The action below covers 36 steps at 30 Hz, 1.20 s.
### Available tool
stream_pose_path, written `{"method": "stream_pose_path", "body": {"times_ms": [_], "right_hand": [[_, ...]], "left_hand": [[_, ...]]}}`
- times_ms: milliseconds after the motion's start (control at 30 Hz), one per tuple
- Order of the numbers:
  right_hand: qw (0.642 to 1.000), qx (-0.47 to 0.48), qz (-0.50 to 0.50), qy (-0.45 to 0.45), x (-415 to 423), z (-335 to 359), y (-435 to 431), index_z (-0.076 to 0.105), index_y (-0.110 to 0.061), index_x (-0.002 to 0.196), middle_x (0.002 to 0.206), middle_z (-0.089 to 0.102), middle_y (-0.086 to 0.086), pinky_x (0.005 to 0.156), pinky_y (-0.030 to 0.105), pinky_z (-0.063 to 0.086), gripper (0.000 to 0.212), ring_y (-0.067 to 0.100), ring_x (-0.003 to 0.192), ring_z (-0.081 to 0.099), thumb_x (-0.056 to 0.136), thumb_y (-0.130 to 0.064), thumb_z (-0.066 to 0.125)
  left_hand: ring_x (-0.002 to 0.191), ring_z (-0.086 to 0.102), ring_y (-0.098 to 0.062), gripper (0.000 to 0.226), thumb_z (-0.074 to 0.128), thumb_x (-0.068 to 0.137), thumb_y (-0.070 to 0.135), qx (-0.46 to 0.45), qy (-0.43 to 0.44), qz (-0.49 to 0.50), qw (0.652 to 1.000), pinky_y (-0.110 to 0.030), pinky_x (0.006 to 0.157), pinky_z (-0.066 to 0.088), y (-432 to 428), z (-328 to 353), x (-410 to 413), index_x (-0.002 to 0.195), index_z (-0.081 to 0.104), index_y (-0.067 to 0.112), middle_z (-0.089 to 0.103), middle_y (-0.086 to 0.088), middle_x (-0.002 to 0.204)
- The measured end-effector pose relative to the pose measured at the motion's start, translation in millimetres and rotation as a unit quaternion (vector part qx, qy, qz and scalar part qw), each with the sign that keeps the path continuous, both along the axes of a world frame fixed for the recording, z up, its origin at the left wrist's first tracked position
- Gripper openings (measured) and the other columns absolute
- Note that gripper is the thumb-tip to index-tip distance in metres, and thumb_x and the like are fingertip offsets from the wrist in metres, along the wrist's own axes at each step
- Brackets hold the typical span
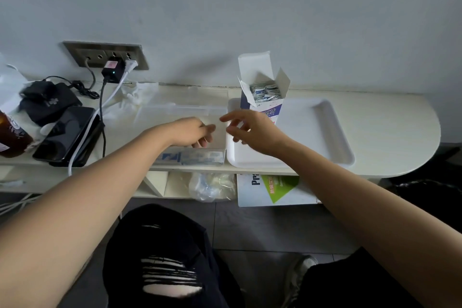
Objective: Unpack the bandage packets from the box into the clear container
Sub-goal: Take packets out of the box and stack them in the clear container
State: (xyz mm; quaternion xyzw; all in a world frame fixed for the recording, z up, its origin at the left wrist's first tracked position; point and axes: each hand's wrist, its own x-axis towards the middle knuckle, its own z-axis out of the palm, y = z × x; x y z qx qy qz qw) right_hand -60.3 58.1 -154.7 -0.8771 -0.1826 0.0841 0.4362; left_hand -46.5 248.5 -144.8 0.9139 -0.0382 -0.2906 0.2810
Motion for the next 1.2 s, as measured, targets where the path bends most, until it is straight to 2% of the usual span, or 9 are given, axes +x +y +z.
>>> {"method": "stream_pose_path", "body": {"times_ms": [133,267,367,500,633,833,933,1033,1200], "right_hand": [[0.979,0.027,-0.137,-0.148,16,9,-26,0.068,-0.018,0.089,0.084,0.063,-0.002,0.06,0.023,0.045,0.016,0.016,0.062,0.062,0.085,-0.007,0.057],[0.962,-0.079,-0.186,-0.182,34,5,-53,0.063,-0.014,0.106,0.109,0.057,0.007,0.066,0.037,0.05,0.028,0.029,0.074,0.06,0.079,-0.006,0.059],[0.958,-0.165,-0.171,-0.16,36,-3,-66,0.066,-0.015,0.103,0.106,0.062,0.007,0.069,0.039,0.05,0.028,0.031,0.08,0.06,0.077,-0.007,0.062],[0.961,-0.104,-0.161,-0.199,33,-9,-86,0.064,-0.014,0.086,0.086,0.064,0.0,0.057,0.033,0.045,0.009,0.019,0.065,0.054,0.079,-0.012,0.069],[0.967,-0.08,-0.132,-0.203,28,-10,-107,0.067,-0.011,0.081,0.08,0.061,-0.002,0.055,0.023,0.035,0.013,0.005,0.057,0.042,0.073,-0.004,0.073],[0.992,-0.104,-0.066,-0.031,19,27,-121,0.064,-0.014,0.109,0.095,0.061,-0.005,0.058,0.005,0.04,0.029,0.0,0.071,0.054,0.08,-0.016,0.064],[0.994,-0.073,-0.084,-0.01,19,37,-116,0.068,-0.006,0.09,0.071,0.064,-0.001,0.053,0.017,0.042,0.031,0.011,0.064,0.054,0.089,-0.034,0.053],[0.988,-0.104,-0.116,-0.017,21,30,-105,0.067,-0.01,0.074,0.071,0.066,0.005,0.059,0.032,0.044,0.031,0.018,0.065,0.057,0.082,-0.04,0.067],[0.986,-0.058,-0.155,-0.012,29,28,-107,0.064,-0.015,0.074,0.064,0.058,-0.003,0.055,0.024,0.038,0.011,0.011,0.059,0.05,0.077,-0.021,0.073]], "left_hand": [[0.08,0.065,-0.019,0.034,0.042,0.099,0.034,-0.019,-0.18,0.088,0.979,-0.032,0.078,0.051,-3,13,2,0.093,0.069,0.015,0.071,0.0,0.09],[0.092,0.062,-0.02,0.022,0.054,0.092,0.028,-0.027,-0.291,0.115,0.95,-0.033,0.085,0.049,-31,25,8,0.104,0.066,0.014,0.066,0.002,0.096],[0.103,0.058,-0.021,0.046,0.068,0.083,0.031,-0.029,-0.274,0.084,0.958,-0.031,0.091,0.046,-53,25,14,0.124,0.055,0.013,0.057,-0.004,0.117],[0.112,0.05,-0.026,0.079,0.082,0.069,0.035,0.024,-0.221,0.038,0.974,-0.031,0.088,0.043,-84,25,19,0.131,0.041,0.008,0.046,-0.011,0.126],[0.095,0.049,-0.019,0.071,0.087,0.064,0.031,0.024,-0.186,0.019,0.982,-0.017,0.058,0.036,-114,18,17,0.115,0.043,0.007,0.046,-0.006,0.112],[0.092,0.057,-0.022,0.068,0.087,0.061,0.029,-0.024,-0.224,0.066,0.972,-0.023,0.058,0.039,-135,2,22,0.11,0.046,0.007,0.054,-0.008,0.114],[0.096,0.06,-0.024,0.066,0.085,0.062,0.032,-0.052,-0.227,0.074,0.97,-0.026,0.066,0.039,-138,-2,22,0.111,0.048,0.009,0.057,-0.004,0.11],[0.089,0.06,-0.022,0.061,0.084,0.064,0.028,-0.056,-0.229,0.077,0.969,-0.022,0.056,0.04,-139,0,19,0.107,0.045,0.009,0.058,-0.002,0.105],[0.079,0.053,-0.021,0.053,0.081,0.065,0.019,-0.048,-0.234,0.083,0.968,-0.023,0.049,0.032,-136,1,14,0.097,0.04,0.011,0.057,-0.003,0.097]]}}
